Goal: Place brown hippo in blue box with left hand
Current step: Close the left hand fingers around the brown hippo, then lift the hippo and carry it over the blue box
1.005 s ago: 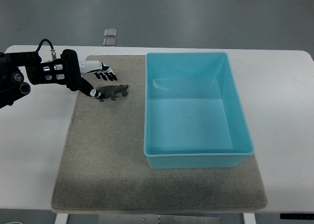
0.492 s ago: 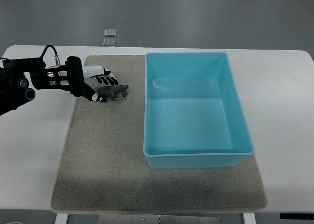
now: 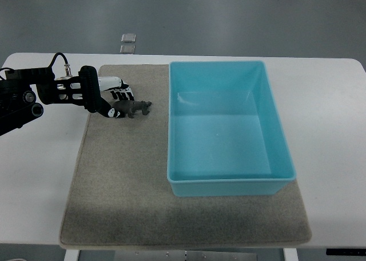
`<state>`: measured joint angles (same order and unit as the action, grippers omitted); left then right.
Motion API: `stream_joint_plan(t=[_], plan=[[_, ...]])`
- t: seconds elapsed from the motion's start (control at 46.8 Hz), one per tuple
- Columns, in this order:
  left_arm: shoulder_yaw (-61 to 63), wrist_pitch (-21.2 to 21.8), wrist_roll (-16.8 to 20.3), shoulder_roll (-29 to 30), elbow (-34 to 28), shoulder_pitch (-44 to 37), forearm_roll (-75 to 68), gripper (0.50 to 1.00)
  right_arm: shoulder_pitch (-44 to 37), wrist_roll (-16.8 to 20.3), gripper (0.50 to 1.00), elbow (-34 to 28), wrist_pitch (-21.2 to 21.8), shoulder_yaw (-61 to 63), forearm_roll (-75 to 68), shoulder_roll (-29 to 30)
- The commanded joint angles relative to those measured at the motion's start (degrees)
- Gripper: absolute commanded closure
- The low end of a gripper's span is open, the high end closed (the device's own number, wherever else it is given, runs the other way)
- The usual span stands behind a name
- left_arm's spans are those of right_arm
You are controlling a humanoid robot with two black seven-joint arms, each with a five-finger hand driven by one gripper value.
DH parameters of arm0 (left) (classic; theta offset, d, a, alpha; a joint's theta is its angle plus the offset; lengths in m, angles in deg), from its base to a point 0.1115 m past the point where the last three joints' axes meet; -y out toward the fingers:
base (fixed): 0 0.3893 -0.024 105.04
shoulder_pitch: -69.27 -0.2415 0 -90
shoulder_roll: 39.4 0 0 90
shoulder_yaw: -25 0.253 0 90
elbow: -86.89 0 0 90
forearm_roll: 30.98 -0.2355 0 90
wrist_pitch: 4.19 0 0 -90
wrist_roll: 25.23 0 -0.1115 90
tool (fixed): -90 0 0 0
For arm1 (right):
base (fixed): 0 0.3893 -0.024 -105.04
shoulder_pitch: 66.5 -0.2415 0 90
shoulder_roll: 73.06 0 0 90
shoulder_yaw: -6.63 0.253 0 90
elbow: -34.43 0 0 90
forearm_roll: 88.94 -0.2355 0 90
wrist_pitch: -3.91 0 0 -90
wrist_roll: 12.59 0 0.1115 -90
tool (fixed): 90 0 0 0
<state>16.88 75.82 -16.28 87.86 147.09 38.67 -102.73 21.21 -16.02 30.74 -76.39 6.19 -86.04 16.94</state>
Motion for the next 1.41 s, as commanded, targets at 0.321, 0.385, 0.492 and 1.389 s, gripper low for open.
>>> stream_joint_plan(t=[0.321, 0.385, 0.492, 1.389], plan=[[-0.14, -0.11, -0.08, 0.35, 0.44, 1.77, 0.11, 1.000, 0.00, 0.00, 0.564, 0.00, 0.05, 0.00, 0.00, 0.00], [-0.32, -0.11, -0.08, 0.44, 0.53, 1.86, 0.12, 1.000, 0.00, 0.00, 0.564, 0.00, -0.04, 0.00, 0.00, 0.00], [-0.76, -0.11, -0.08, 0.88, 0.53, 2.56, 0.64, 1.000, 0.00, 0.00, 0.564, 0.00, 0.05, 0.00, 0.00, 0.00], [-6.91, -1.17, 0.01, -4.04, 6.33, 11.61, 1.35, 1.000, 0.00, 0.00, 0.564, 0.00, 0.05, 0.00, 0.00, 0.00]])
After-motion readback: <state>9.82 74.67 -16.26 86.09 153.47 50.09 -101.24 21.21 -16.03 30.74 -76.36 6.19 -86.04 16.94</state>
